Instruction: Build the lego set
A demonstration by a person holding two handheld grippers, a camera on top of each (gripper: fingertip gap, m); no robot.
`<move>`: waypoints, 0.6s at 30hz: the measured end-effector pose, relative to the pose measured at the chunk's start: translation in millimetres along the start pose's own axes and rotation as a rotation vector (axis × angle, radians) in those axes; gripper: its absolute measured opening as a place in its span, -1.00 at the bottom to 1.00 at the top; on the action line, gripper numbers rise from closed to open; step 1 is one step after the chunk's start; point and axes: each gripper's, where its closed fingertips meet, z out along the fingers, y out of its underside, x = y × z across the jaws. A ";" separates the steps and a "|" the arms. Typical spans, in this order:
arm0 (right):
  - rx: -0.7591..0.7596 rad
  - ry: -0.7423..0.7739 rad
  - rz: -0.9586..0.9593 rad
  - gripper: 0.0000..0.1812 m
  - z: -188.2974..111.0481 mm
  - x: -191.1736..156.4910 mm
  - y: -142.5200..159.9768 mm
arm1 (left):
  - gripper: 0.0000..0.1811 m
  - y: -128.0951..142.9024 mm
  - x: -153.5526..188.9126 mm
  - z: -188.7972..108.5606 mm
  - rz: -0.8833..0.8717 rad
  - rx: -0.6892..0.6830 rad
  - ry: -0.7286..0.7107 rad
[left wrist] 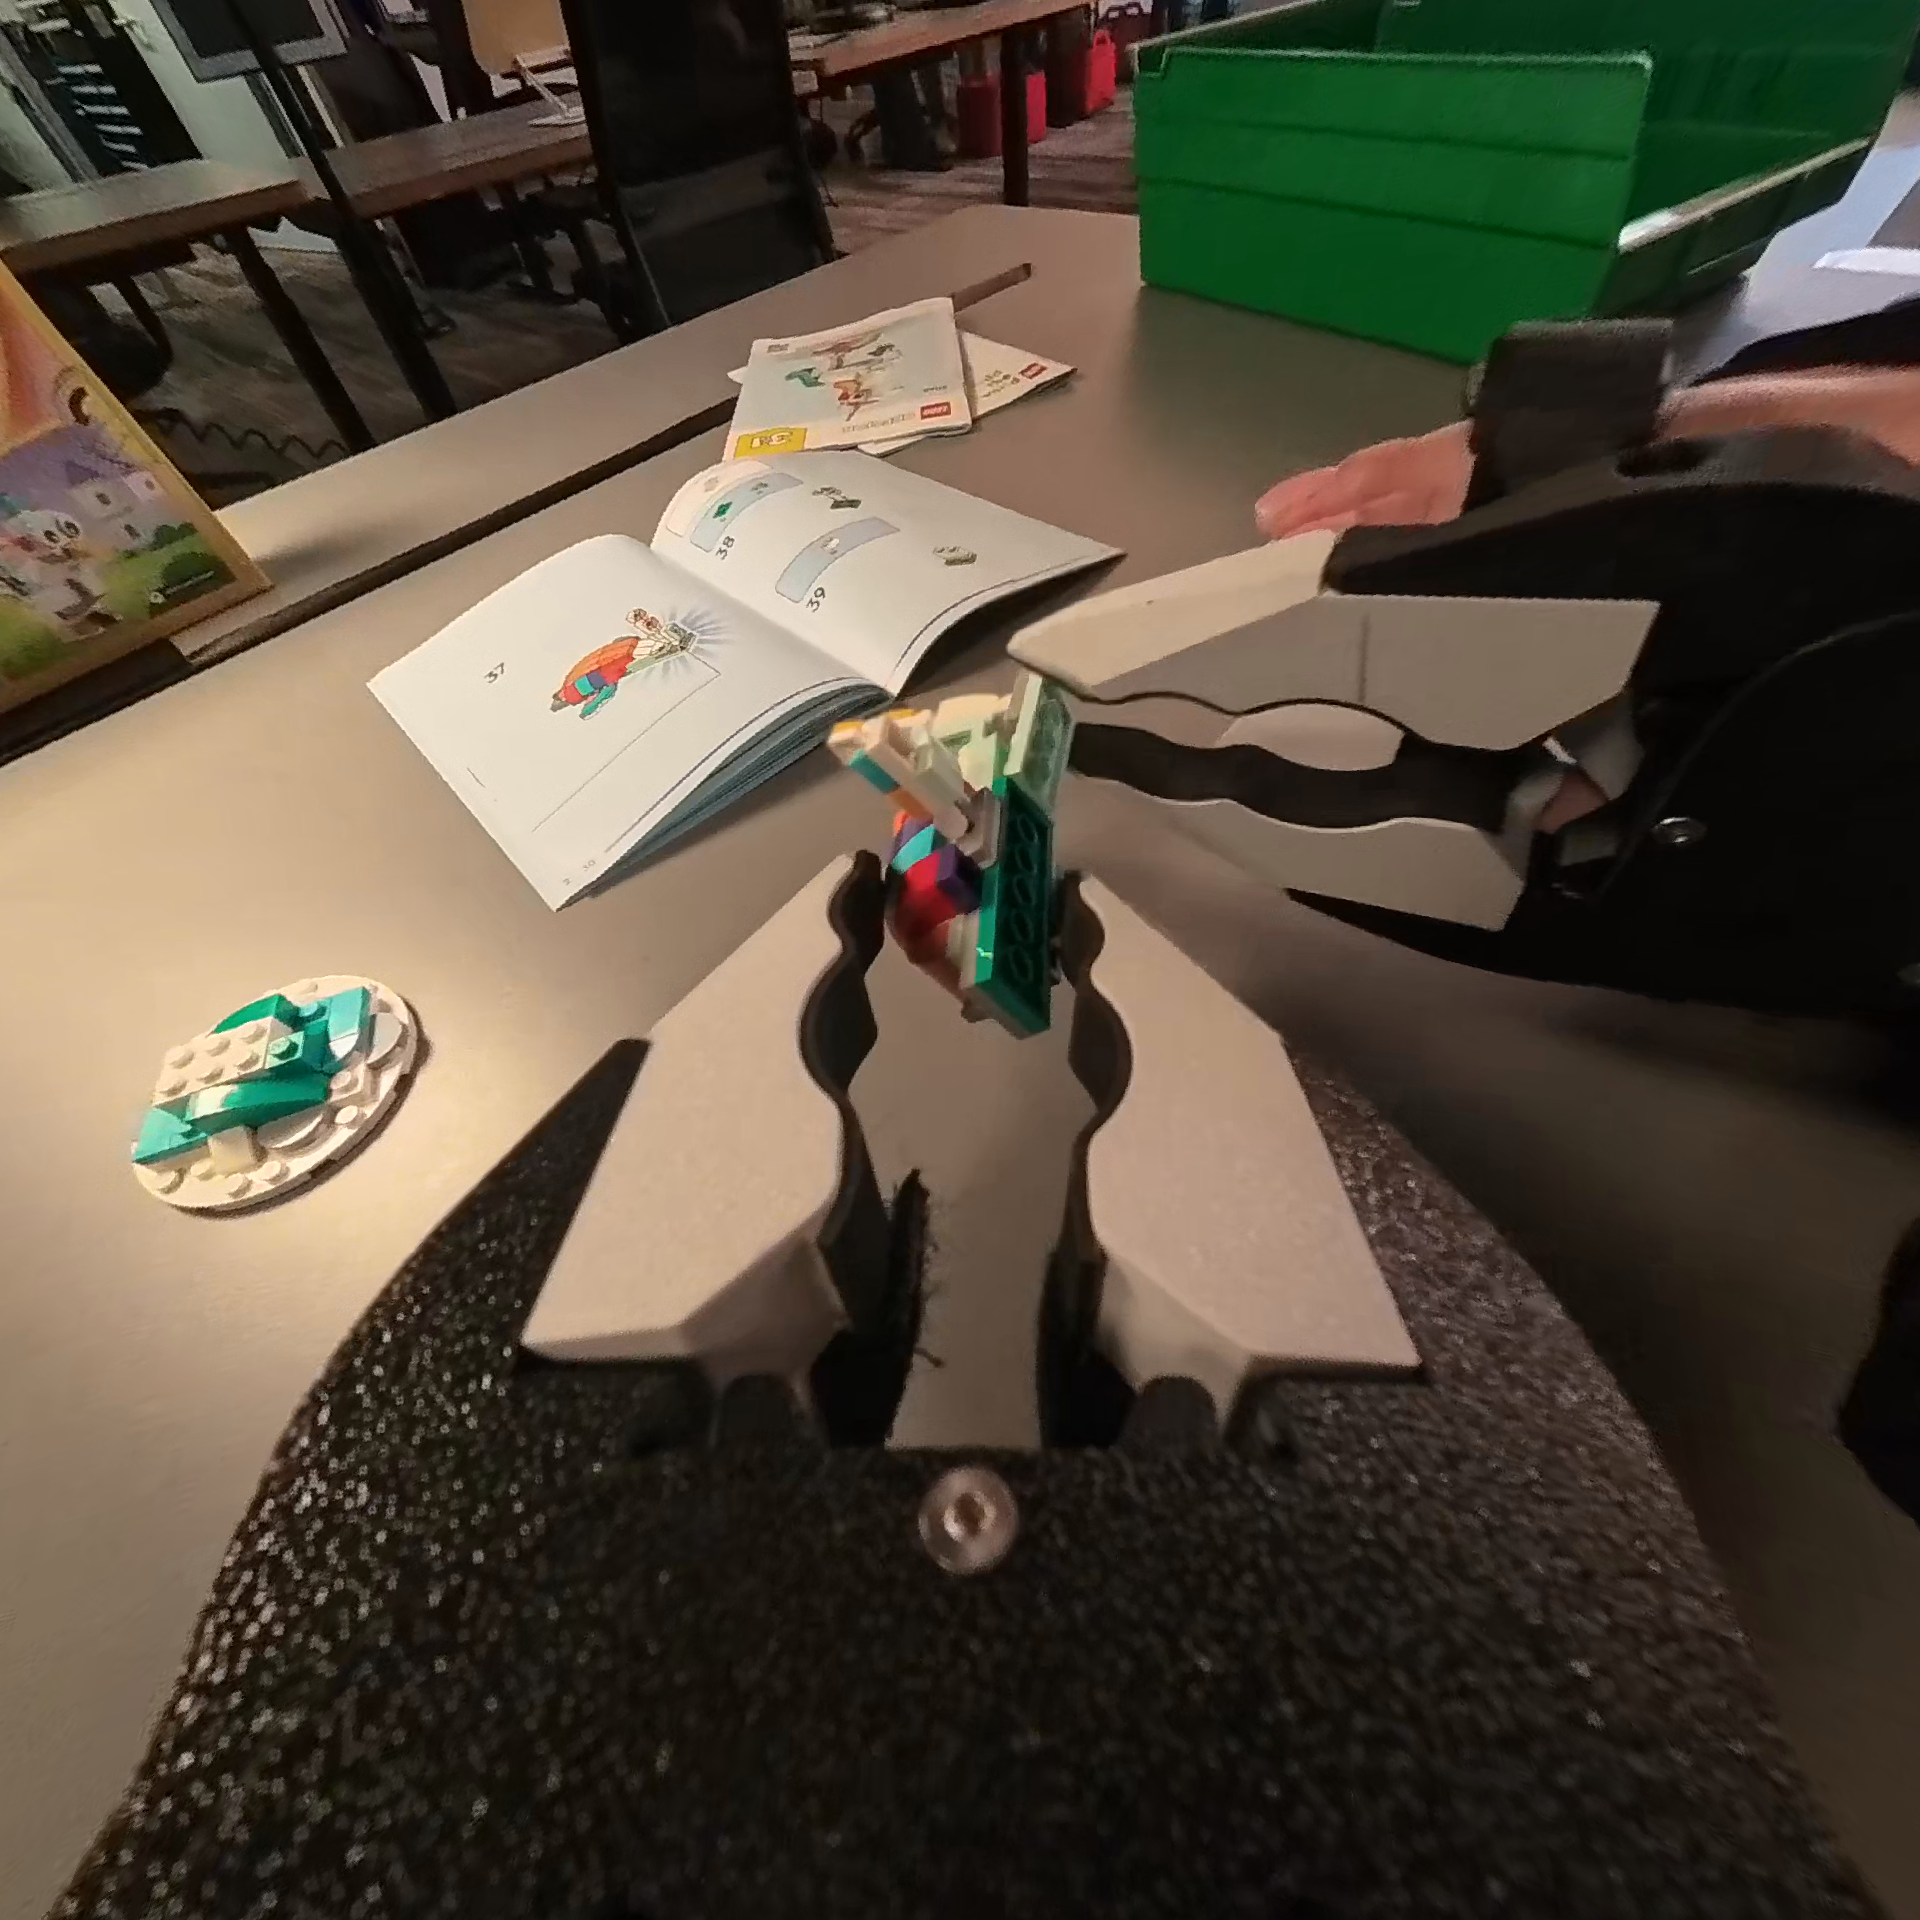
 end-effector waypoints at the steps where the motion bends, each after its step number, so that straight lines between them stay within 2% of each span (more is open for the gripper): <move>1: 0.000 -0.014 -0.005 -0.83 -0.1 -2.4 0.0 | -0.65 2.0 -1.5 -0.3 0.018 -0.012 -0.009; 6: -0.009 -0.154 -0.066 -0.83 -0.1 -31.2 5.7 | -0.65 8.3 -13.0 -3.6 0.055 -0.043 -0.049; 14: 0.058 -0.273 -0.238 -0.82 -6.9 -48.6 6.2 | -0.65 13.5 -12.4 -2.2 0.066 -0.069 -0.023; 18: 0.115 -0.367 -0.213 -0.80 -13.8 -50.2 4.9 | -0.65 15.2 -7.1 -1.5 0.085 -0.079 0.016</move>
